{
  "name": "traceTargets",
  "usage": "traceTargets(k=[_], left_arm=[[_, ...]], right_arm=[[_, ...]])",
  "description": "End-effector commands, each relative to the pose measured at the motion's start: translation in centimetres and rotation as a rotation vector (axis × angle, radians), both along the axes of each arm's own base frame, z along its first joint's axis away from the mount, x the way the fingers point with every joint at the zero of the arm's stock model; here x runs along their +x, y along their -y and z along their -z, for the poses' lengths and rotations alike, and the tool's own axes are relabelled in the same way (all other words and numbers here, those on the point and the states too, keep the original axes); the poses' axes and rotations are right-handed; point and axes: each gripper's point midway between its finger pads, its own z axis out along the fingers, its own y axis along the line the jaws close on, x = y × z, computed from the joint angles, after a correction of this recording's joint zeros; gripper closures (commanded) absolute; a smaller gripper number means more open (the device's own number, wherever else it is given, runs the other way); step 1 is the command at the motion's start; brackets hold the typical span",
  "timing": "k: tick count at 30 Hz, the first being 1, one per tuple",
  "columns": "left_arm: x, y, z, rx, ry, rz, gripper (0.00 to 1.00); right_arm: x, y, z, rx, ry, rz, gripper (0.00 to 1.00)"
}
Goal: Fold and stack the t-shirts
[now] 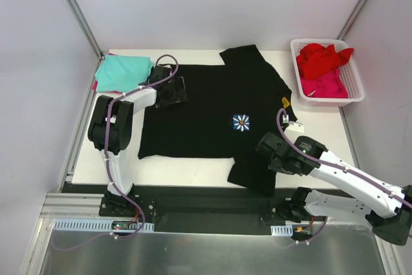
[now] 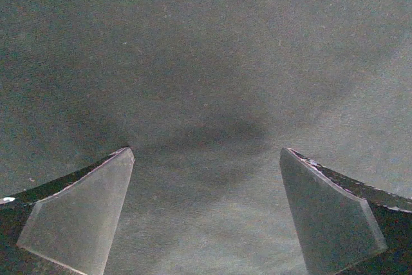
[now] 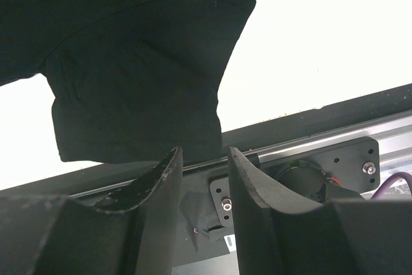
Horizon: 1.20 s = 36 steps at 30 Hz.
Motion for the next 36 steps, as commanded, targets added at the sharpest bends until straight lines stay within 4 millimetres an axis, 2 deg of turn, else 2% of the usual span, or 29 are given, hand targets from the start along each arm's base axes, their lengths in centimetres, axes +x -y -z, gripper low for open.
traceTargets(k=[1,5,10,17,20,22,23,24,25,26,27,28,29,31,32,33,34,36], left_arm=[[-1.5,-2.4,2.5,0.077,-0.096,-0.029,0.01],[-2.0,-3.8,3.2,0.036,-0.134,-0.060,0.01],[-2.2,-6.6,2.8,-0.018,-0.149,-0.142,0.01],[-2.3,-7.4,2.5,-0.051,-0.153,-0.162,0.01],[-2.2,-7.1,2.2,-0.072,-0.146,-0.150,0.01],[-1.5,-6.5,0.3,-0.101,-0.078,-0.128,0.01],[-1.8,-6.3,0.0,-0.106,-0.062,-0.123,0.01],[-1.1,-5.8,-2.4,-0.128,0.021,-0.105,0.01],[-1.1,-5.1,-3.6,-0.165,0.052,-0.085,0.01],[-1.7,-4.6,-4.3,-0.188,0.069,-0.062,0.01],[-2.0,-3.6,-6.6,-0.205,0.120,-0.028,0.01],[-2.4,-2.9,-7.6,-0.215,0.140,0.002,0.01],[-2.8,-2.2,-9.7,-0.226,0.188,0.029,0.01],[-3.8,-0.5,-11.5,-0.231,0.231,0.087,0.01],[-4.6,-0.1,-11.9,-0.216,0.222,0.099,0.01],[-5.2,0.2,-13.2,-0.203,0.248,0.113,0.01],[-5.9,1.1,-13.4,-0.192,0.249,0.147,0.01],[-7.2,1.5,-14.1,-0.195,0.246,0.169,0.01]], right_arm=[[-0.4,0.7,-0.2,-0.008,-0.008,0.015,0.62],[-0.5,0.8,-0.2,-0.008,-0.009,0.015,0.62],[-0.7,1.0,-0.2,-0.005,-0.009,0.015,0.62],[-0.7,1.0,-0.3,-0.002,-0.009,0.016,0.62],[-0.7,0.8,-0.1,0.001,-0.014,0.011,0.62],[-0.5,0.0,0.4,0.022,-0.018,-0.016,0.62],[-0.5,-0.4,0.6,0.033,-0.022,-0.034,0.62],[-0.7,-0.7,1.0,0.041,-0.034,-0.062,0.61],[-0.1,-1.9,1.2,0.087,-0.016,-0.083,0.60],[-0.2,-2.2,2.0,0.095,-0.026,-0.094,0.60],[-0.2,-3.0,2.1,0.138,-0.024,-0.112,0.60],[0.5,-4.9,2.0,0.209,0.012,-0.148,0.60],[0.3,-4.9,3.2,0.216,0.002,-0.150,0.60],[0.5,-5.7,3.6,0.254,0.013,-0.152,0.58],[0.7,-6.1,3.8,0.268,0.018,-0.147,0.58],[0.5,-6.1,4.1,0.264,0.003,-0.146,0.58],[0.4,-6.0,4.8,0.240,-0.022,-0.139,0.58],[-0.2,-6.3,5.7,0.237,-0.072,-0.132,0.58]])
